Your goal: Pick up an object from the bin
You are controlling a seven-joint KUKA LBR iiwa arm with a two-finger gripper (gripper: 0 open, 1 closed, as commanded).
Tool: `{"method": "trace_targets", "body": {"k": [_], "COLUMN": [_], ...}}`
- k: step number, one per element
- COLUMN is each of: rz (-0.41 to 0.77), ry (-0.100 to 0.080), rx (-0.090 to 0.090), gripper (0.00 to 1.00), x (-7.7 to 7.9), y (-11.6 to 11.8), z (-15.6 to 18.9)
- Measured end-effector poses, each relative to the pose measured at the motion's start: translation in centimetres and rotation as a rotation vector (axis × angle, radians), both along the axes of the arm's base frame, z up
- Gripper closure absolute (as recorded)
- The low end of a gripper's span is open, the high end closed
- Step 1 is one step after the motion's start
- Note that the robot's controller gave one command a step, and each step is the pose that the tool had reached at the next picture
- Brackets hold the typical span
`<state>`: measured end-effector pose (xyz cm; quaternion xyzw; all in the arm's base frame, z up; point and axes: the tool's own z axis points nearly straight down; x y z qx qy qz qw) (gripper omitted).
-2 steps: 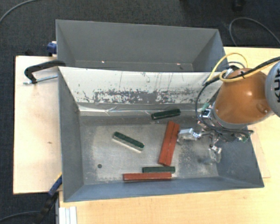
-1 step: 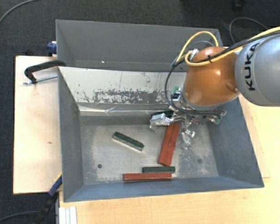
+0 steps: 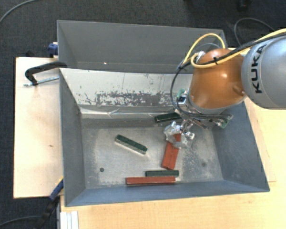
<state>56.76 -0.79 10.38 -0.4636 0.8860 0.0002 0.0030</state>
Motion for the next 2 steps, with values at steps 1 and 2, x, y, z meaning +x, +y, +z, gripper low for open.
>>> {"method": "trace_targets", "body": {"k": [1, 2], "rz": [0.000, 0.391], "ry": [0.000, 0.004], "rx": [0.000, -0.001], "gripper": [0.00, 0.00], "x": [0.0, 0.1], "y": [0.0, 2.3], "z": [0.0, -3.4]}}
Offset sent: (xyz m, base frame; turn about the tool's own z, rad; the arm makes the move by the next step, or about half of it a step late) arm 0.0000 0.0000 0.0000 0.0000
